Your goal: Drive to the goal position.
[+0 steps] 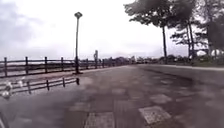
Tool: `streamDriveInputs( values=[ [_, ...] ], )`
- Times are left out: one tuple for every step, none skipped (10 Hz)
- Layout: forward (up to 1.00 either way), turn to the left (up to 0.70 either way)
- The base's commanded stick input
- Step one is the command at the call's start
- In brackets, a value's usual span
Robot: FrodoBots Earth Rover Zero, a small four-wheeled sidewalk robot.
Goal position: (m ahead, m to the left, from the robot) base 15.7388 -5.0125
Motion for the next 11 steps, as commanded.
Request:
streamDriveInputs(
  values=[
    [1.0, 0.0],
    [1.0, 0.0],
    [1.0, 0.0],
    [1.0, 0.0],
    [1.0, 0.0],
    [1.0, 0.0],
    [1.0, 0.0],
    [1.0, 0.0],
    [1.0, 0.0],
    [1.0, 0.0],
    [1.0, 0.0]
  ],
)
